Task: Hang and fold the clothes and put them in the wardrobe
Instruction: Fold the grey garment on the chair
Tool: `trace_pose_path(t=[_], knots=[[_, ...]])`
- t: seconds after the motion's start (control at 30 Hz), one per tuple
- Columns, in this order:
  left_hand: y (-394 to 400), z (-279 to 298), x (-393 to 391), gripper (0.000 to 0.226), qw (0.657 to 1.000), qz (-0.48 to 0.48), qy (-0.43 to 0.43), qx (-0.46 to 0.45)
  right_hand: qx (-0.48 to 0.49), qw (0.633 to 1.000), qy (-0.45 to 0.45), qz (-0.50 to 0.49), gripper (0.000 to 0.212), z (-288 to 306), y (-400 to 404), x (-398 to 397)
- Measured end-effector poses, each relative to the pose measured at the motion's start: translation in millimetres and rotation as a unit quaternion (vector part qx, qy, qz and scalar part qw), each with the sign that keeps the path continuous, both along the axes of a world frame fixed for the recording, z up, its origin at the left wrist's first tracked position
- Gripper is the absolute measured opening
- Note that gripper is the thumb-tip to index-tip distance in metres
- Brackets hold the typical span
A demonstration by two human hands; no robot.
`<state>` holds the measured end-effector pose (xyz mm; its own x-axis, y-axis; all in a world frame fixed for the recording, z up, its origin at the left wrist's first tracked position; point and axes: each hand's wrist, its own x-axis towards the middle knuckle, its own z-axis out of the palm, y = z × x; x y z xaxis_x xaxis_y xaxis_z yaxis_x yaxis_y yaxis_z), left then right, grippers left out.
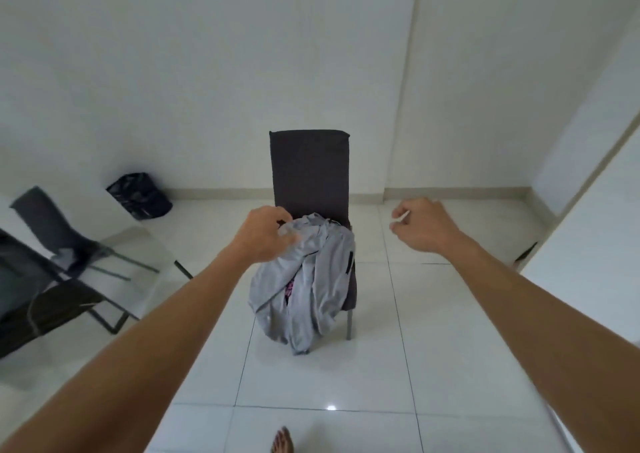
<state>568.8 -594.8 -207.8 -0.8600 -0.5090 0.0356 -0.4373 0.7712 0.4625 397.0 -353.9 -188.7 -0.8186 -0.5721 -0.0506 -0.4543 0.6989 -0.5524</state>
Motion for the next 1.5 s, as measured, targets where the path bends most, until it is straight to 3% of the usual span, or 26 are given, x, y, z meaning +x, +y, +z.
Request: trace_pose_path(t=[0.33,0.63,0.87,1.1,1.37,1.5], knots=[[-187.7,-69.2,-56.0,0.042,0.998,0.014,-0.046,0.049,0.047,0.998,-0.033,0.0,0.012,-42.9,-177.2,-65.6],[-253.6,-129.1,-158.1,0.045,0.989,-0.038,-0.118,0.078,0.059,0.994,-0.093,-0.022,0.013,-111.7,-260.3,-141.9],[-294.8,-201.3,-278.0,0.046,0.979,-0.051,-0.168,0.105,0.102,0.983,-0.146,-0.032,0.025,-196.2,-320.0,-254.4],[-341.4,-303.8,-420.2,0.035,0.972,-0.057,-0.206,0.097,0.148,0.966,-0.211,-0.029,0.028,-323.9,-383.8,-369.5],[-355.5,-420.9,-500.8,0.044,0.966,-0.061,-0.239,0.076,0.189,0.951,-0.245,-0.022,0.038,-445.4,-430.1,-422.0],[-349.6,-449.3,-513.3,0.058,0.95,-0.079,-0.303,-0.007,0.232,0.94,-0.251,-0.008,0.053,-478.4,-438.1,-430.8]])
